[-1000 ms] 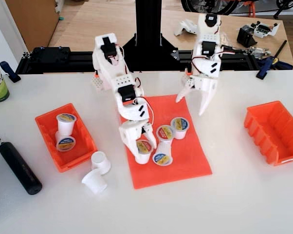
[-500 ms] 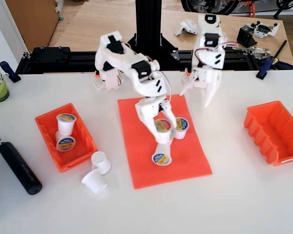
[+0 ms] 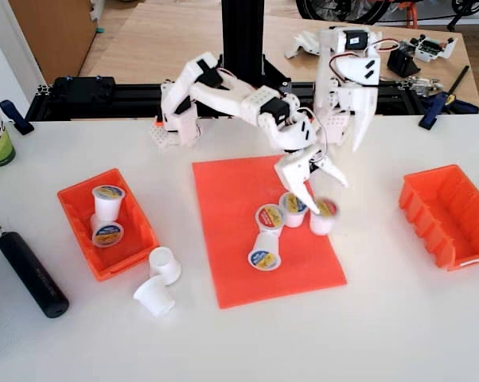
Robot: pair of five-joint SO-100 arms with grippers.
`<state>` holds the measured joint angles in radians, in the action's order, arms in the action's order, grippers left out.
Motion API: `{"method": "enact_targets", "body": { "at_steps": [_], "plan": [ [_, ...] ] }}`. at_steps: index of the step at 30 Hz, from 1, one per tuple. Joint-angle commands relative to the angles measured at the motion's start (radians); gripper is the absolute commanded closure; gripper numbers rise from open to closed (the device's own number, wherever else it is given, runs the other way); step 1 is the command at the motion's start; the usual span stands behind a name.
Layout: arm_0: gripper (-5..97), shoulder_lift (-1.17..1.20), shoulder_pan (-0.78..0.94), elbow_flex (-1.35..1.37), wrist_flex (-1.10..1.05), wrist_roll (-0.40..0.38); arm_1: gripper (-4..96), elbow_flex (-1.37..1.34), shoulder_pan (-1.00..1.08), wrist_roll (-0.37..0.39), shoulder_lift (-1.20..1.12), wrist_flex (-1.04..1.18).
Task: Sort the coffee pods, blue into left, red into right
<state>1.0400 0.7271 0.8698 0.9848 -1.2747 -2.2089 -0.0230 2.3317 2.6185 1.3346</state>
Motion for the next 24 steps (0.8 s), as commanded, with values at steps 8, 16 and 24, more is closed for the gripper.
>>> {"method": "enact_targets", "body": {
  "at_steps": [8, 16, 24],
  "plan": [
    [59, 0.029, -0.15, -0.206, 0.492, -0.262, 47.5, -0.255, 0.086, 0.014, 0.003, -0.328],
    [57, 0.008, -0.186, -0.198, 0.657, -0.58, 47.0, -0.318, 0.16, 0.104, 0.0, -0.413],
    [57, -0.018, -0.238, -0.201, 0.629, -0.606, 47.1, -0.322, 0.16, 0.117, 0.006, -0.413]
  ]
}}
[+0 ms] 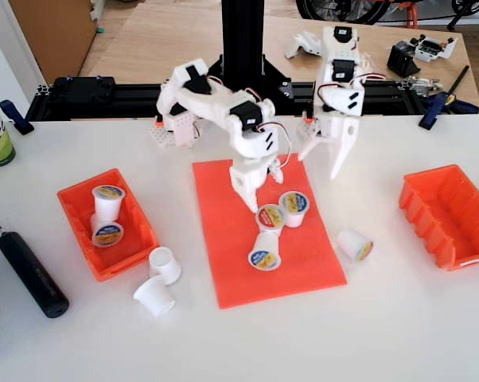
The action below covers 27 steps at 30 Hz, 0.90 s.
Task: Sort the coffee pods, blue into left, red into right
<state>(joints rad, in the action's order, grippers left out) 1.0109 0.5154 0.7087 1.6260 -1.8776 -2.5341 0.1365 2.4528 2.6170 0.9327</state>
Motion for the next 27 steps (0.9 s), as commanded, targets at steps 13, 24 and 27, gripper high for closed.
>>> {"method": "enact_targets", "body": {
  "at_steps": [13, 24, 27],
  "plan": [
    [57, -0.055, -0.067, -0.041, -0.017, -0.057, 47.4, -0.005, 0.138, -0.204, -0.005, -0.19],
    [59, 0.434, -0.147, 0.362, 0.17, -0.167, 46.9, -0.014, 0.23, -0.454, -0.296, -0.606],
    [58, 0.607, -0.149, 0.518, 0.17, -0.16, 46.8, 0.138, 0.229, -0.482, -0.465, -0.509]
  ]
}}
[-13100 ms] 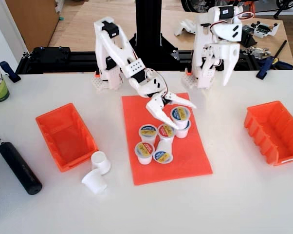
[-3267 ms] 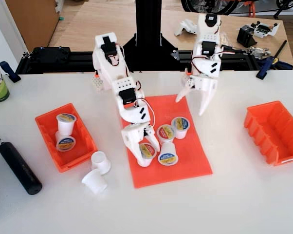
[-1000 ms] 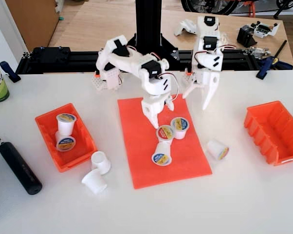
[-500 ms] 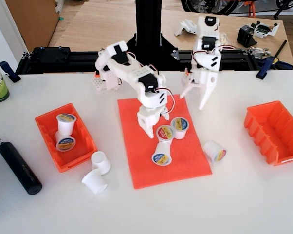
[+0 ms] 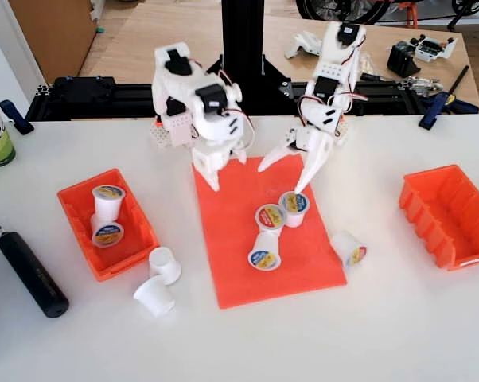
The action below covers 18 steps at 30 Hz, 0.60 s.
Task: Sort the coffee pods, blue into left, red into right
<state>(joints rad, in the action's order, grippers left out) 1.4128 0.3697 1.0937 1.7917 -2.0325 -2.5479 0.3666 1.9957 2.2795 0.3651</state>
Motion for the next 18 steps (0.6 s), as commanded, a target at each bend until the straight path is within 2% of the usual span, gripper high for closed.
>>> {"method": "enact_targets", "body": {
  "at_steps": [1, 5, 7, 12, 18],
  "plan": [
    [58, 0.276, -0.003, 0.196, 0.005, -0.005, 46.8, 0.232, -0.005, -0.012, -0.199, 0.15],
    [59, 0.591, -0.005, 0.448, -0.041, -0.008, 45.7, 0.434, -0.018, 0.003, -0.396, 0.311],
    [60, 0.713, 0.014, 0.54, -0.123, 0.043, 45.8, 0.466, -0.018, 0.012, -0.42, 0.344],
    [61, 0.788, 0.04, 0.638, -0.273, 0.124, 45.9, 0.591, -0.009, 0.041, -0.515, 0.407],
    [62, 0.933, 0.038, 0.962, -0.58, 0.107, 45.8, 0.736, -0.011, 0.083, -0.664, 0.417]
  ]
}}
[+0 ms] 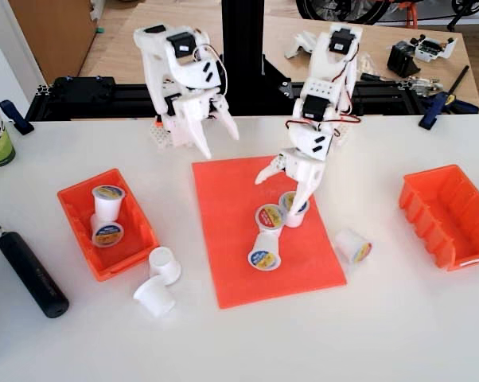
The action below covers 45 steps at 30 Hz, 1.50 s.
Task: Sort the coffee pods, blue into left, red into right
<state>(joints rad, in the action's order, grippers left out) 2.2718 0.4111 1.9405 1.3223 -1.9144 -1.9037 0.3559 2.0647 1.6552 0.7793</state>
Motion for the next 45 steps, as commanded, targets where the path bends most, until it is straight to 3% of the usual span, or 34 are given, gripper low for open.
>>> {"method": "enact_targets", "body": {
  "at_steps": [1, 14, 22, 29, 37, 45],
  "plan": [
    [62, 0.097, -0.005, 0.155, -0.14, -0.015, 45.7, 0.112, 0.002, 0.011, -0.071, 0.003],
    [64, 0.107, -0.008, 0.183, -0.193, -0.017, 47.7, 0.126, 0.003, 0.029, -0.206, -0.074],
    [64, 0.109, -0.006, 0.198, -0.193, -0.017, 59.4, 0.156, 0.031, 0.002, -0.247, -0.118],
    [65, 0.107, -0.006, 0.233, -0.232, -0.02, 63.3, 0.179, 0.041, -0.026, -0.252, -0.075],
    [65, 0.107, -0.006, 0.268, -0.261, -0.021, 65.9, 0.264, 0.044, -0.043, -0.25, 0.043],
    [65, 0.11, -0.002, 0.299, -0.281, -0.021, 65.7, 0.689, 0.043, -0.15, -0.241, 0.482]
  ]
}}
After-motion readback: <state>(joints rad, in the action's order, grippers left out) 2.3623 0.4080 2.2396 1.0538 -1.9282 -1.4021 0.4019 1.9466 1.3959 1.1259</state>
